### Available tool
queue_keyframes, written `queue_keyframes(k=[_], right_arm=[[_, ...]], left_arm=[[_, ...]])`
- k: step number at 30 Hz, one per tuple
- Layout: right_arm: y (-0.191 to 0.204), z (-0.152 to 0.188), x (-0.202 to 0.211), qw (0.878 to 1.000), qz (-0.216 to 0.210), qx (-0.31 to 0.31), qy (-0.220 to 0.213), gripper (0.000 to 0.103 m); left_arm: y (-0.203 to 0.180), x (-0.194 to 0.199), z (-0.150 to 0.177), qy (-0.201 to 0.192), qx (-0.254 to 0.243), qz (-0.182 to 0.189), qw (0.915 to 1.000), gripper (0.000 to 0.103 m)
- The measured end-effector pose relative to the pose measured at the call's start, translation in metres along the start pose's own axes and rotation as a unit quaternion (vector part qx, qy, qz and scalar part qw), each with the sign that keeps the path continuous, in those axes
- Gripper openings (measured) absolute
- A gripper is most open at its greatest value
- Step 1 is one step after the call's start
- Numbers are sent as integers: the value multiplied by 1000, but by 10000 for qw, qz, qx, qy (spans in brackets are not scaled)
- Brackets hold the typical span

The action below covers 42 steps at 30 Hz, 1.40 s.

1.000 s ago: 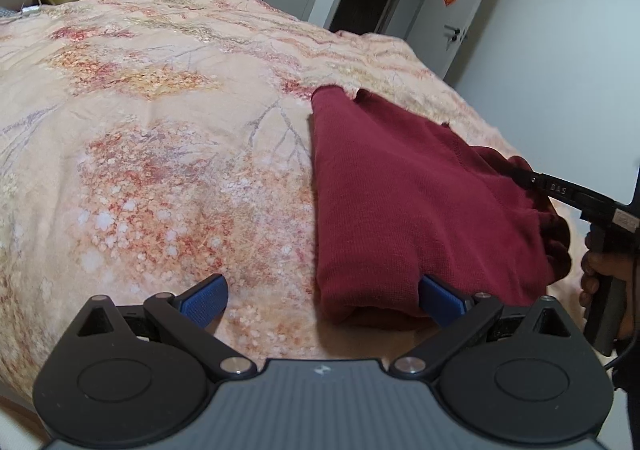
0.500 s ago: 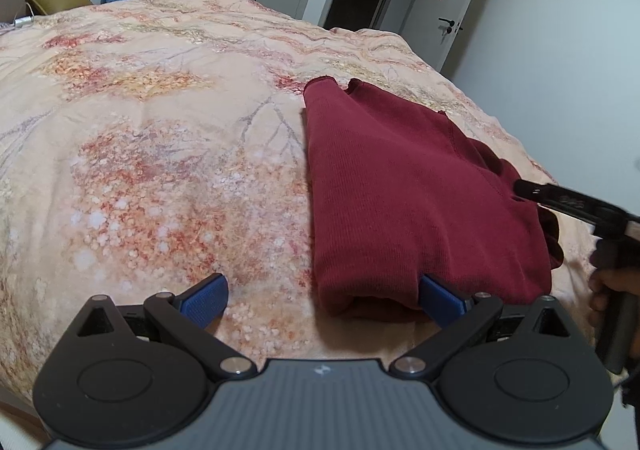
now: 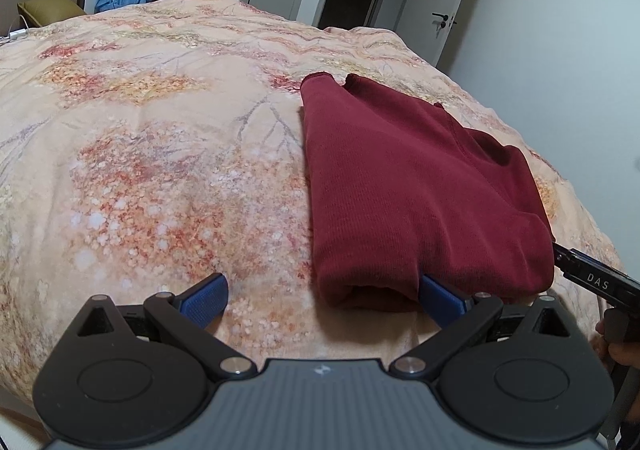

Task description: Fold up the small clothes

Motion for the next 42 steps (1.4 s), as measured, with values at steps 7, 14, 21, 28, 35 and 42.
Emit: queue_keyframes(k=[7,14,21,28,35,42], right_arm=[[4,10,7,9995,209,227,-107,95],[0,13,21,9977,409,535,-31,102],[-14,13,37,9979,537,358,-47,102],[-11,-11,33,9975,501,228,-446,102],[6,-52,-15,9976,114,239,-633,102],[11,-49,-91,9996,-137,141,181,102]], left_arm=[[-1,1,3,50,-167,-19,9998,103],[-7,1,9,122,-587,-167,9981,103],[-5,2,9,115,-484,-118,9987,103],[-7,1,11,125,-644,-200,9976,103],[-8,1,11,131,-627,-187,9978,103],[-6,2,11,141,-625,-153,9978,103]])
Point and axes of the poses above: each gripper's, at about its wrist camera, not at the fingertips, and x roughly against the way its jaws point, y to its left, z to its underside, the point moved 8 cm from there along -x, roughly the way its jaws point, and after that the axes turned 7 degrees about -y, right-handed, at the moved point
